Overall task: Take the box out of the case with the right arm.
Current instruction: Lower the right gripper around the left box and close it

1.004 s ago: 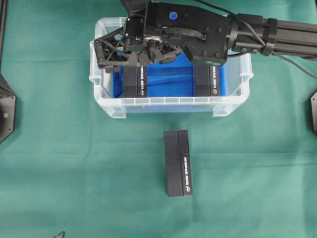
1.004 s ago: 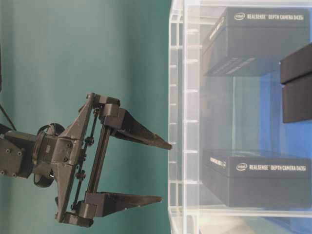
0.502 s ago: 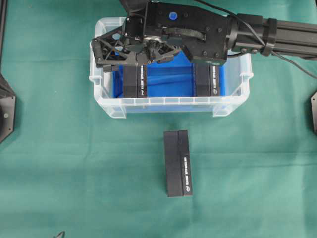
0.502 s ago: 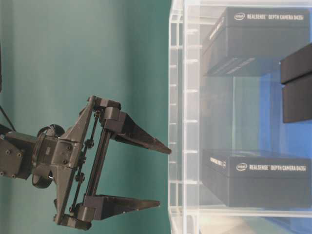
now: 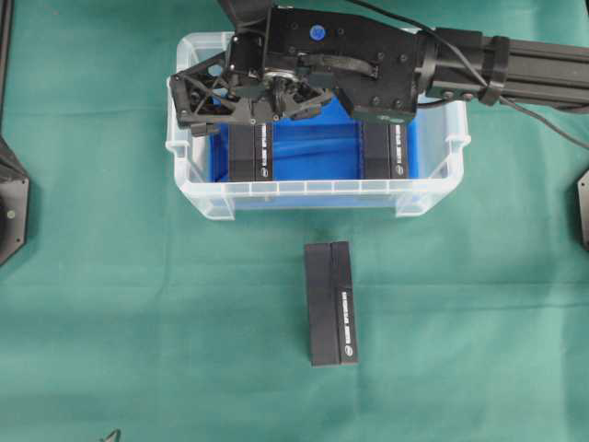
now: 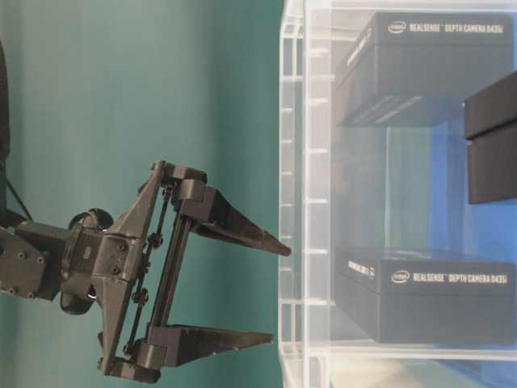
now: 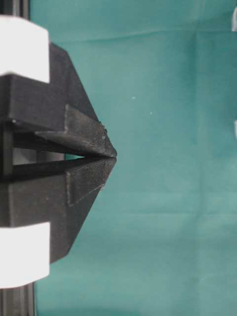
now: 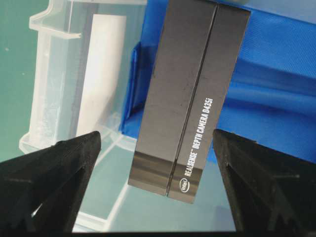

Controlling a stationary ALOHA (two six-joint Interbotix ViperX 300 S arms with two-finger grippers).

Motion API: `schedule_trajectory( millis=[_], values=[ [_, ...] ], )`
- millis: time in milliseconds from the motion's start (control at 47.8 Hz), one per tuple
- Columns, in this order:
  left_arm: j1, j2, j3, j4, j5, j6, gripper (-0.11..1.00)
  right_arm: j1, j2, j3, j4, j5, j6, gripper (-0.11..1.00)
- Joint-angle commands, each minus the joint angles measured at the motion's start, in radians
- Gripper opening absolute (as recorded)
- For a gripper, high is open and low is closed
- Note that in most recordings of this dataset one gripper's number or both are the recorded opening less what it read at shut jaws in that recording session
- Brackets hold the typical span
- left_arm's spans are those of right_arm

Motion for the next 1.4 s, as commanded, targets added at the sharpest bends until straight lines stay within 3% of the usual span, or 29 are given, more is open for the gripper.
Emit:
schedule_trajectory(
  millis=[0,941,1381],
  values=[
    [-0.003,0.003,-0.028,0.003,-0.003,-0.002,0.00,0.002,-0.021,-0.026,0.002,-0.006,-0.003,0.95],
    [-0.003,0.002,-0.026,0.003,-0.003,-0.002,0.00,-0.005,0.025,0.012,-0.005,-0.011,-0.003,0.95],
    [-0.003,0.003,-0.028,0.003,-0.003,-0.002,0.00,-0.015,0.057,0.078,0.003,-0.101,-0.003,0.95]
  ],
)
